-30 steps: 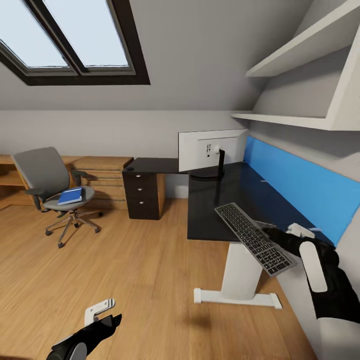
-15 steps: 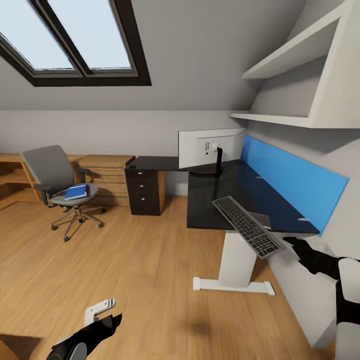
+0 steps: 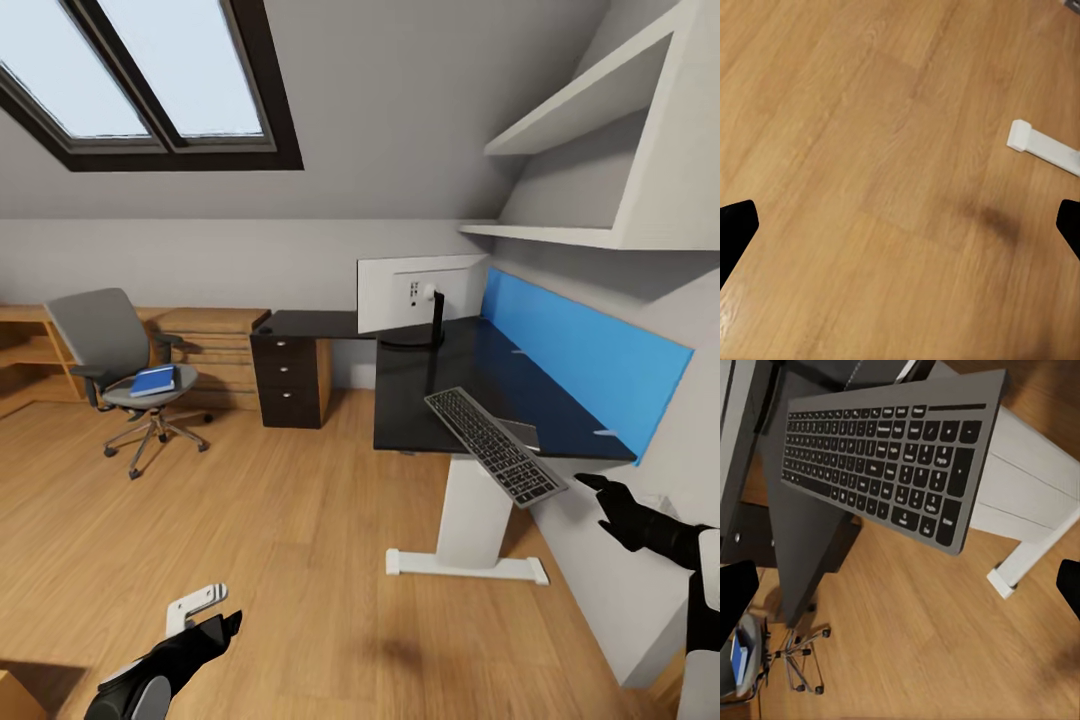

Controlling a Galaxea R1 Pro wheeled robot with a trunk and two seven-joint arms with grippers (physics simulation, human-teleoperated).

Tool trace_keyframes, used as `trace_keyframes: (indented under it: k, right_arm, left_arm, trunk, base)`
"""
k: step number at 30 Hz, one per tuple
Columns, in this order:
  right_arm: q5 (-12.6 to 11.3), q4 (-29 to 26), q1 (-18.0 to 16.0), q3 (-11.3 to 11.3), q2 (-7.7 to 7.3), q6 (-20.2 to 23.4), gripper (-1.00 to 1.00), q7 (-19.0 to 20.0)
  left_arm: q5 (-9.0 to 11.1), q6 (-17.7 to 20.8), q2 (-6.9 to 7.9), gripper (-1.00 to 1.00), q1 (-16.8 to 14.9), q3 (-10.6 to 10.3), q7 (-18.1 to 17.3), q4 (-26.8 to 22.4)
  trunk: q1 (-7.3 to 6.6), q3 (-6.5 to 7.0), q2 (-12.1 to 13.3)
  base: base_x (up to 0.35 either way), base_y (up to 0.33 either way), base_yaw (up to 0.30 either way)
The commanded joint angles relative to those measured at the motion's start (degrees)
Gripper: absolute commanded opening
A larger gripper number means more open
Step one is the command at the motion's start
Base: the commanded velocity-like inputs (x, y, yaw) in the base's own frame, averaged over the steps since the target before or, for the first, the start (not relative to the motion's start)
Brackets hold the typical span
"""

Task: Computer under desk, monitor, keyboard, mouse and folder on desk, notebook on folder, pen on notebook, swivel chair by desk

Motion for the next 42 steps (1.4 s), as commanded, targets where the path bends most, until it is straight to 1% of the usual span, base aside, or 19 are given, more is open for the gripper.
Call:
trace_keyframes:
  k: [1,5,6,10,13,16,17,18,20,23,26,29,30,32,33,34,36,38,42]
  right_arm:
    - [-0.6,0.0,-0.1,-0.1,0.06,0.1,1.00,-0.6]
    - [-0.6,1.1,-0.1,-0.1,0.22,-0.8,1.00,-0.6]
    - [-0.7,3.4,-0.1,-0.1,0.04,-3.8,1.00,0.1]
    - [-0.8,10.6,-0.1,-0.1,-0.78,-8.9,1.00,5.2]
    - [-0.7,16.0,-0.2,0.0,-2.58,-14.3,1.00,11.8]
    - [-0.7,18.3,-0.2,0.0,-3.11,-18.4,1.00,13.4]
    - [-0.7,19.4,-0.3,-0.1,-3.23,-22.0,1.00,14.0]
    - [-0.8,20.3,-0.3,0.0,-3.30,-28.5,1.00,14.6]
    - [-0.8,20.7,-0.2,0.1,-3.30,-34.3,1.00,15.0]
    - [-0.9,21.0,-0.3,0.4,-3.18,-39.4,1.00,15.2]
    - [-0.9,21.1,-0.3,0.6,-3.15,-39.9,1.00,15.1]
    - [-1.3,21.2,-0.3,0.5,-3.16,-39.1,1.00,15.0]
    - [-2.0,21.2,-0.3,0.5,-3.19,-38.6,1.00,15.0]
    - [-8.6,21.7,-0.3,0.4,-3.47,-34.3,1.00,14.9]
    - [-10.0,21.8,-0.3,0.4,-3.52,-33.2,1.00,14.7]
    - [-12.6,22.1,-0.3,0.5,-3.67,-31.1,1.00,14.2]
    - [-18.6,23.2,-0.3,0.5,-4.31,-26.8,1.00,11.6]
    - [-26.6,26.8,-0.3,0.5,-6.33,-22.9,1.00,9.7]
    - [-28.6,28.1,-0.3,0.5,-7.04,-21.8,1.00,9.3]
  left_arm:
    - [0.6,0.2,0.02,1.00,0.0,-0.1,0.5,-0.1]
    - [0.5,0.1,-0.03,1.00,0.0,-0.1,0.5,0.0]
    - [0.5,0.1,-0.13,1.00,0.0,-0.1,0.5,0.0]
    - [0.5,0.1,-0.22,1.00,0.0,-0.2,0.5,0.1]
    - [0.5,0.1,-0.24,1.00,0.0,-0.3,0.5,0.1]
    - [0.5,0.1,-0.24,1.00,0.0,-0.3,0.5,0.4]
    - [0.5,0.1,-0.25,1.00,0.0,-0.4,0.5,0.6]
    - [0.5,0.1,-0.25,1.00,0.0,-0.4,0.5,0.8]
    - [0.5,0.1,-0.25,1.00,0.0,-0.5,0.5,0.9]
    - [0.5,0.1,-0.25,1.00,0.0,-0.5,0.5,1.0]
    - [0.5,0.1,-0.27,1.00,0.0,-0.4,0.5,1.0]
    - [0.4,0.0,-1.10,1.00,0.0,-0.4,0.5,1.0]
    - [0.4,0.0,-1.23,1.00,0.0,-0.4,0.5,1.0]
    - [0.4,0.0,-1.61,1.00,0.0,-0.5,0.5,1.0]
    - [0.4,0.0,-1.63,1.00,0.0,-0.5,0.5,1.0]
    - [0.4,0.0,-1.67,1.00,0.0,-0.5,0.5,1.0]
    - [0.3,0.0,-1.71,1.00,0.0,-0.4,0.5,1.0]
    - [0.3,0.0,-1.75,1.00,0.0,-0.5,0.5,1.0]
    - [0.3,0.0,-1.74,1.00,0.0,-0.4,0.5,1.0]
  trunk:
    - [0.22,-0.25,-0.5]
    - [1.10,-0.96,-2.1]
    - [1.32,-1.14,-2.5]
    - [2.20,-1.86,-4.1]
    - [2.86,-2.40,-5.3]
    - [3.52,-2.94,-6.5]
    - [3.74,-3.12,-6.9]
    - [3.96,-3.30,-7.3]
    - [4.40,-3.66,-8.1]
    - [5.06,-4.20,-9.3]
    - [5.71,-4.73,-10.5]
    - [6.37,-5.27,-11.7]
    - [6.59,-5.45,-12.1]
    - [7.03,-5.81,-12.9]
    - [7.25,-5.99,-13.3]
    - [7.47,-6.17,-13.7]
    - [7.91,-6.53,-14.5]
    - [8.35,-6.89,-15.3]
    - [9.23,-7.61,-16.9]
  base:
    - [0.000,0.000,0.000]
    - [0.000,0.000,0.000]
    - [0.000,0.000,0.000]
    - [0.000,0.000,0.000]
    - [0.000,0.000,0.000]
    - [0.000,0.000,0.000]
    - [0.000,0.000,0.000]
    - [0.000,0.000,0.000]
    - [0.000,0.000,0.000]
    - [0.000,0.000,0.000]
    - [0.000,0.000,0.000]
    - [0.000,0.000,0.000]
    - [0.000,0.000,0.000]
    - [0.000,0.000,0.000]
    - [0.000,0.000,0.000]
    - [0.000,0.000,0.000]
    - [0.000,0.000,0.000]
    - [0.000,0.000,0.000]
    - [0.000,0.000,0.000]
